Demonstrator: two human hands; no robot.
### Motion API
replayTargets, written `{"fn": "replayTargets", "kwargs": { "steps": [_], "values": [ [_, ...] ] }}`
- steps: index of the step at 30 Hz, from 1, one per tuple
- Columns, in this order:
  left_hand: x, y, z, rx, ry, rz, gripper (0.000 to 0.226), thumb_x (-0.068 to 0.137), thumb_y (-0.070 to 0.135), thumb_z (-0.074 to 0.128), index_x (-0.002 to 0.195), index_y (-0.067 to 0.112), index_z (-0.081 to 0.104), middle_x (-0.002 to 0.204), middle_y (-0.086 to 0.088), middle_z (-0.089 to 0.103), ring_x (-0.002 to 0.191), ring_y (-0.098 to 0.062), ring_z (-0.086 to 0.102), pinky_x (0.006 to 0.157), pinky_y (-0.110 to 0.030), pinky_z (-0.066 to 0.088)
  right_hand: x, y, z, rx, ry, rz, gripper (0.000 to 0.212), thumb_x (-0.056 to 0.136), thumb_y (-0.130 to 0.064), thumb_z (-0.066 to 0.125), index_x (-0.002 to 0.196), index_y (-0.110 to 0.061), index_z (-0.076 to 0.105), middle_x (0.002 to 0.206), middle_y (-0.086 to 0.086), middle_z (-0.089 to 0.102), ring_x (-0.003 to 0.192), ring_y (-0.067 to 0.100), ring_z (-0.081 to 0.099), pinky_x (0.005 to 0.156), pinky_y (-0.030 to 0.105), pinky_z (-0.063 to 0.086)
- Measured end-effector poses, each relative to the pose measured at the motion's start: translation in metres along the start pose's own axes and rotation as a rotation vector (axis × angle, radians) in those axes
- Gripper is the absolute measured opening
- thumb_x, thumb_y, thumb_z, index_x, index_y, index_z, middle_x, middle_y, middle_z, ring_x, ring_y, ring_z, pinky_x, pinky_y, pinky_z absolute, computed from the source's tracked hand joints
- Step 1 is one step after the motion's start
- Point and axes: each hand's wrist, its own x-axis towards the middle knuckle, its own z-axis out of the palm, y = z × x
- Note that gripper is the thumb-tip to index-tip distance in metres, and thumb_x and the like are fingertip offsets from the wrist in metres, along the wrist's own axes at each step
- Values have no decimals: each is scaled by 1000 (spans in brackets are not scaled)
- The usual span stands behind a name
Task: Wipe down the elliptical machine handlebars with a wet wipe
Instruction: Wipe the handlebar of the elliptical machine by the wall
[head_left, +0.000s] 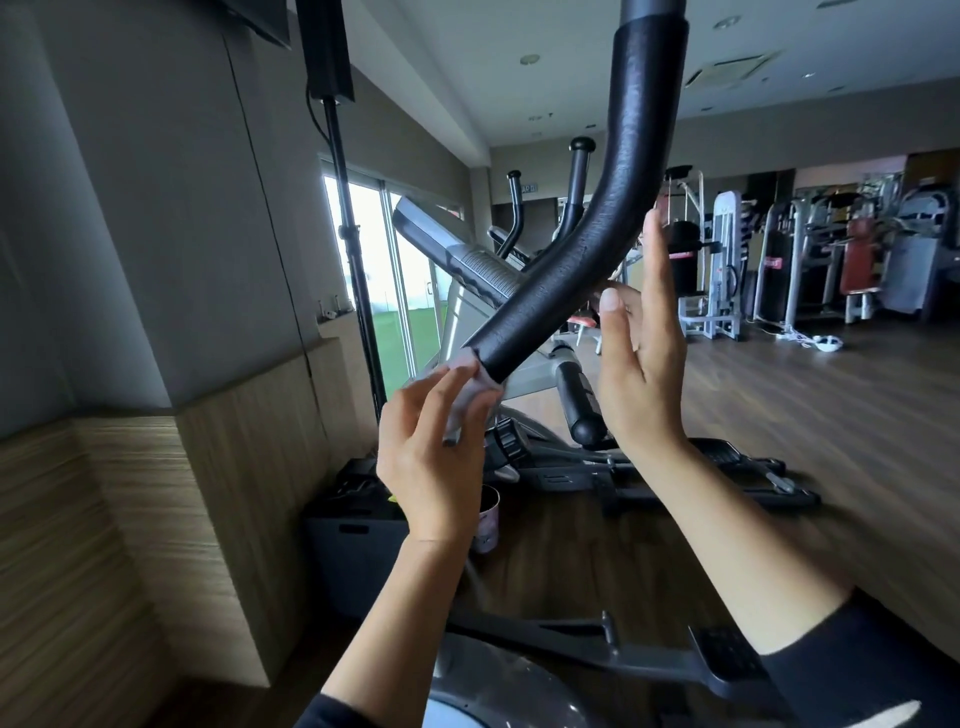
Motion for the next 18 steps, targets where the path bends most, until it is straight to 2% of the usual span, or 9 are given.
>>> {"fn": "replayTargets", "kwargs": {
  "steps": [2,3,5,7,9,11,13,15,18],
  "values": [
    [-6,-6,-2,21,11,19,24,79,14,78,102,19,74,98,-8,68,91,-18,62,85,-13,44,4,4,-4,14,-5,4,50,101,-2,36,147,-11,18,155,1,18,144,15,27,112,43,34],
    [-8,-6,-4,25,15,24,25,81,15,76,105,21,72,99,-9,68,90,-19,60,86,-11,42,7,5,-7,18,-10,9,49,101,-3,35,147,-13,18,155,0,19,146,18,22,115,48,28],
    [-9,-2,-5,33,17,37,23,84,15,71,107,20,73,100,-9,66,88,-20,57,83,-14,44,13,9,-10,32,-27,24,49,102,-2,36,146,-14,19,155,5,21,147,19,18,120,36,21],
    [-10,2,-3,79,15,53,21,87,11,69,107,15,74,100,-8,66,86,-18,55,76,-25,49,17,11,-13,59,-55,8,49,101,0,36,146,-10,20,155,12,23,146,18,18,116,20,19],
    [-9,3,0,134,24,57,26,85,5,70,109,16,73,101,-7,66,86,-17,53,72,-34,51,20,14,-14,94,-75,-21,48,100,3,37,146,-3,23,154,18,24,144,14,20,112,13,20],
    [-8,5,2,166,39,47,36,80,4,75,111,22,71,100,-6,66,87,-17,52,74,-29,50,23,19,-15,130,-99,-29,48,99,3,38,145,-2,24,154,20,24,144,11,20,115,18,21],
    [-5,10,3,184,60,70,42,76,4,79,111,24,67,97,-6,67,84,-16,52,78,-17,45,26,24,-16,160,-119,-36,49,99,2,39,145,-5,24,155,18,24,144,9,19,118,30,24],
    [1,19,7,213,82,121,38,74,5,81,107,20,69,93,-8,68,81,-16,52,80,-9,39,32,30,-18,195,-130,-48,49,99,2,39,144,-6,25,154,15,24,145,12,20,118,35,24],
    [9,36,18,273,110,149,27,71,11,83,97,12,75,89,-9,68,79,-14,52,76,-11,40,43,36,-19,264,-150,-80,50,98,4,40,144,-7,23,152,7,24,145,18,21,118,41,25]
  ]
}}
